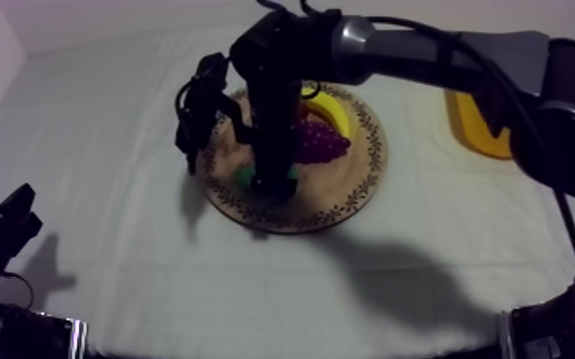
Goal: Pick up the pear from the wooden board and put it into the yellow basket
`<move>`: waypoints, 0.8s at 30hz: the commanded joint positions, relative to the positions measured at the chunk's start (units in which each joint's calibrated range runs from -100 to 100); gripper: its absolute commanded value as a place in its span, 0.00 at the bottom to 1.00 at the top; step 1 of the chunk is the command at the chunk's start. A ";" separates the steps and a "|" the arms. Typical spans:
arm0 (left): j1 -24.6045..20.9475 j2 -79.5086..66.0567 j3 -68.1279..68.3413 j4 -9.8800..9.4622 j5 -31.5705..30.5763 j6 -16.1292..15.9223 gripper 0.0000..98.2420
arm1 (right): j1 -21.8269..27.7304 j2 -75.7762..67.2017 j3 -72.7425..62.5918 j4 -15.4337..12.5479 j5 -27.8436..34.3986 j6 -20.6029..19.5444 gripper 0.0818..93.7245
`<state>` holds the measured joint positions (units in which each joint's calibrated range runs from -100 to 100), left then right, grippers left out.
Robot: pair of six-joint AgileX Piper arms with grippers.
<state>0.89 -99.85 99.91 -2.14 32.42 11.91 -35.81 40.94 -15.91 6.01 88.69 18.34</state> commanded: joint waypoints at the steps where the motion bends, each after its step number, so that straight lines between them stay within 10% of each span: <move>1: 0.01 0.02 -0.02 -0.03 0.00 -0.02 0.00 | 0.10 1.15 -0.40 0.17 -0.13 -0.05 0.80; 24: 0.01 0.02 -0.02 -0.03 0.00 -0.02 0.00 | 0.35 1.08 -1.53 0.74 -0.96 -1.79 0.46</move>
<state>0.89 -99.85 99.91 -2.14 32.42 11.91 -35.54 43.42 -17.64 6.73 87.67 16.56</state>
